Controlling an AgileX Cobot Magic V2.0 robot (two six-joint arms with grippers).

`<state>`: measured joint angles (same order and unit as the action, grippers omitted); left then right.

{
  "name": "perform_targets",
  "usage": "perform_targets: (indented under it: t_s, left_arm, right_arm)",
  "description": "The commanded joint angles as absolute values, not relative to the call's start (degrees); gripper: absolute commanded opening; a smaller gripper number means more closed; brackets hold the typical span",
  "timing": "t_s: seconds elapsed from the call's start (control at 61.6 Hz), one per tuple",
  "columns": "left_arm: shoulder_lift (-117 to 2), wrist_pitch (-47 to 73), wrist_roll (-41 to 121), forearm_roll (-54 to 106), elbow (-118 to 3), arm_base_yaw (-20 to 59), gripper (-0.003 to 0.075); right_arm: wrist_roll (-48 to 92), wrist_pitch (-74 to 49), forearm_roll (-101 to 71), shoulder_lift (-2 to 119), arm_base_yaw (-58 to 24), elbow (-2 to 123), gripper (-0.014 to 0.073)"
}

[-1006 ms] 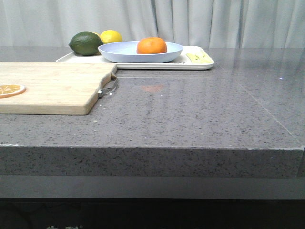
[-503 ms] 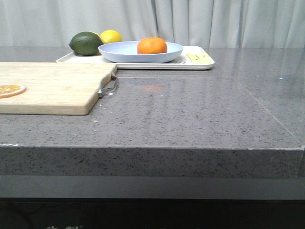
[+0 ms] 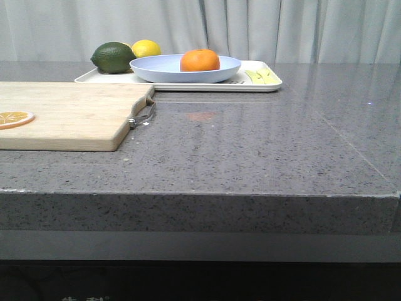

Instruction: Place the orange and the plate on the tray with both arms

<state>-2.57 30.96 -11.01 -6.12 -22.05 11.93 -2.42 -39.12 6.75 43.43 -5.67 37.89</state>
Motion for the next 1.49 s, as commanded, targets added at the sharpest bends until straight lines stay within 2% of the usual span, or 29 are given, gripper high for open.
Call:
perform_targets:
  t_s: [0.0, 0.097, 0.243, 0.406, 1.477]
  left_arm:
    - [-3.3, 26.3, -11.4, -6.1, -23.5, 11.8, -0.0018]
    - [-3.3, 26.3, -11.4, -6.1, -23.5, 11.8, -0.0018]
    - [-3.3, 26.3, -11.4, -6.1, -23.5, 11.8, -0.0018]
    - [-3.3, 26.3, -11.4, -6.1, -23.5, 11.8, -0.0018]
    - [-3.3, 26.2, -11.4, -6.1, -23.5, 11.8, -0.0018]
  right_arm:
    - [-1.9, -27.1, 6.9, 34.3, -5.4, 32.9, -0.0060]
    - [-1.9, -22.5, 6.9, 25.9, -5.4, 27.4, -0.0060]
    - [-1.9, -22.5, 6.9, 14.3, -5.4, 22.6, -0.0060]
    - [-1.9, -21.8, 6.9, 7.4, -5.4, 21.1, -0.0060]
    - [-1.9, -22.0, 6.9, 7.1, -5.4, 21.1, -0.0060]
